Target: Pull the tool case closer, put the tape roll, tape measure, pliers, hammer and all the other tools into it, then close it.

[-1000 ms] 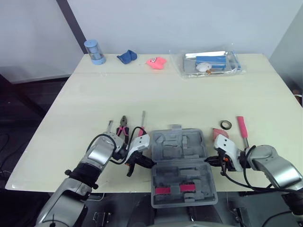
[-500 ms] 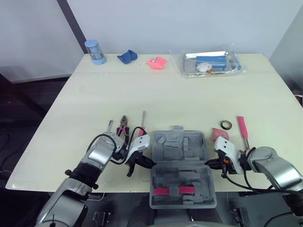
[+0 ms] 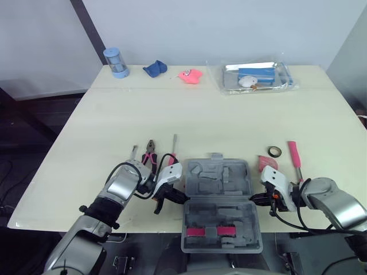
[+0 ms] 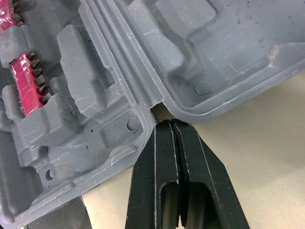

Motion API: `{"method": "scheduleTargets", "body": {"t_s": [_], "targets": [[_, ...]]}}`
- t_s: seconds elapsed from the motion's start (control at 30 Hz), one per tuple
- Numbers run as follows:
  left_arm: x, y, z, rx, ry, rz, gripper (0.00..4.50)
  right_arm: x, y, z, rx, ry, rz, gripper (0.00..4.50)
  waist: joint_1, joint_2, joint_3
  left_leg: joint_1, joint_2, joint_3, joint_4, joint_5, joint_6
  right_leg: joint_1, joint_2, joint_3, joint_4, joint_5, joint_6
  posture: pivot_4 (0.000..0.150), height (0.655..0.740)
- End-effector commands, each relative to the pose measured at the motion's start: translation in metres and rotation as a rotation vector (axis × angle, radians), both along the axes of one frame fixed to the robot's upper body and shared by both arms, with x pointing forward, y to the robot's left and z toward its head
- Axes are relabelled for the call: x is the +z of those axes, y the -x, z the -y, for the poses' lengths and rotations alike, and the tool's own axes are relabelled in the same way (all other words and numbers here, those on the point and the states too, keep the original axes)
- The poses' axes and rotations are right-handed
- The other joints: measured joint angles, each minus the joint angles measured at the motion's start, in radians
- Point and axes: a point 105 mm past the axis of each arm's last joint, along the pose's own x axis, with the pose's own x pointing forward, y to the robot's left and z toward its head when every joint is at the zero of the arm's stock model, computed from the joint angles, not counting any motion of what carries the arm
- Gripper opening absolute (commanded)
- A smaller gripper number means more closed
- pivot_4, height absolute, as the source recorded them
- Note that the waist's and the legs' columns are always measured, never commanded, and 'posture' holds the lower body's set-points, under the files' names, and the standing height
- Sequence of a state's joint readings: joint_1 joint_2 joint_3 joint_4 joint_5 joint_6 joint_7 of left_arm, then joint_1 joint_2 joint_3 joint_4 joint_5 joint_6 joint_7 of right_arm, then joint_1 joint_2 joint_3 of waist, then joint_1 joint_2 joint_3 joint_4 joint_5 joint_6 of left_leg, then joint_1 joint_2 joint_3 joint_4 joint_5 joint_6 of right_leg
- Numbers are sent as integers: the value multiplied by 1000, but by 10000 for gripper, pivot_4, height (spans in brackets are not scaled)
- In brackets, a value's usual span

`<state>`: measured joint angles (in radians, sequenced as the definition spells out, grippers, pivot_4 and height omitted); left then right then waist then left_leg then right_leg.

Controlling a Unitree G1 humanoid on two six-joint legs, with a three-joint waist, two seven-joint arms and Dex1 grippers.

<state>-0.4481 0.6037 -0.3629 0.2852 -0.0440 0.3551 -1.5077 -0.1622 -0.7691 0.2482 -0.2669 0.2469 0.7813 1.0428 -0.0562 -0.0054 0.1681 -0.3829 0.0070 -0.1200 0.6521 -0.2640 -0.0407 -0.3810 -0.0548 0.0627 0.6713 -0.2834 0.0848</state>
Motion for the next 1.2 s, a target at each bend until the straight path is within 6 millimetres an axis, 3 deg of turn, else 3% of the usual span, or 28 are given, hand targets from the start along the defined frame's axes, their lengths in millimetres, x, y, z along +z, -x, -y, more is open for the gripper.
{"method": "scheduleTargets", "body": {"t_s": [0.03, 0.87, 1.2], "targets": [[-6, 6, 4, -25, 2, -21, 0, 7, 4, -8, 43, -32, 15, 228, 0, 0, 0, 0, 0, 0, 0, 0, 0, 0, 0, 0, 0, 0, 0, 1500, 7400], [2, 1, -11, 20, -20, 10, 0, 7, 1, 26, -62, 10, 30, 228, 12, 0, 0, 0, 0, 0, 0, 0, 0, 0, 0, 0, 0, 0, 0, 1500, 7400], [19, 7, -21, 59, 4, 28, 0, 14, -1, 44, -145, -10, 59, 228, 13, 0, 0, 0, 0, 0, 0, 0, 0, 0, 0, 0, -1, 0, 0, 1500, 7400]]}}
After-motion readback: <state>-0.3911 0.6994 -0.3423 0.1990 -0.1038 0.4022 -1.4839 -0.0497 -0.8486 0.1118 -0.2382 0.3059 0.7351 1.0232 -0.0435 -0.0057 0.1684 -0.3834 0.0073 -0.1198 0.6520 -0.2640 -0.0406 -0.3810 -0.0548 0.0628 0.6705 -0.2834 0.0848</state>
